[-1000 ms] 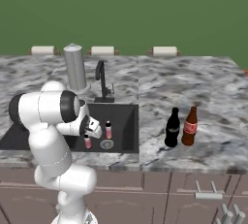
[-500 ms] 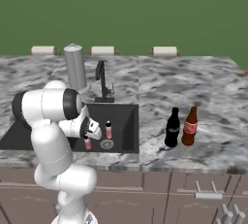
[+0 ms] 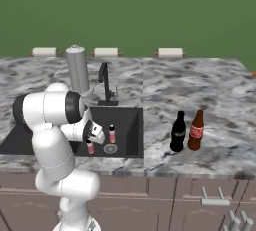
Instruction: Place the large bottle from the dining counter next to the other large bottle outside the sink, and place the small bottle from the dining counter next to the other small bottle inside the sink.
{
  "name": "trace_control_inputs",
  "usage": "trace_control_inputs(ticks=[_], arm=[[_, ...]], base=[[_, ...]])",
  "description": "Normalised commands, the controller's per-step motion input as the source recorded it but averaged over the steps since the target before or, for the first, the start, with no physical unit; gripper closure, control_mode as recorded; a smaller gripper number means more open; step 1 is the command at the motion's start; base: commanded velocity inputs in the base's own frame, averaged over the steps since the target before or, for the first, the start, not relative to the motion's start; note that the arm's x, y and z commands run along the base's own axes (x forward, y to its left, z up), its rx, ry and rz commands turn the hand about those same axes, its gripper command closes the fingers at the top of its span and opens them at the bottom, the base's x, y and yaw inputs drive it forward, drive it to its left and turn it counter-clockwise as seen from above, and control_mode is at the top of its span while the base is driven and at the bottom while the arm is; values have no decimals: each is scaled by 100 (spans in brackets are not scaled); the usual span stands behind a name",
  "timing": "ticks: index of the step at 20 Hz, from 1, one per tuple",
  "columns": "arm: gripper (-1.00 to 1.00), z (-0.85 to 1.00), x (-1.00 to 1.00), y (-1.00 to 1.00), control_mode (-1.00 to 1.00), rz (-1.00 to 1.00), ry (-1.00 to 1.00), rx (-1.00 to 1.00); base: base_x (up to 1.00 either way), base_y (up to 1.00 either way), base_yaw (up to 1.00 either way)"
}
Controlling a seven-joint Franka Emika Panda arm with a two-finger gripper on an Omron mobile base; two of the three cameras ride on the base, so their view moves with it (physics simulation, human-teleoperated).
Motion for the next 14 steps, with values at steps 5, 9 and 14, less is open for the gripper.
trace_control_inputs(ticks=[5,9,14], arm=[[-100,0,0,0,-100,0,0,0],[-100,10,1,0,-100,0,0,0],[-100,47,28,3,-100,0,0,0]], base=[[0,0,0],[0,0,0],[0,0,0]])
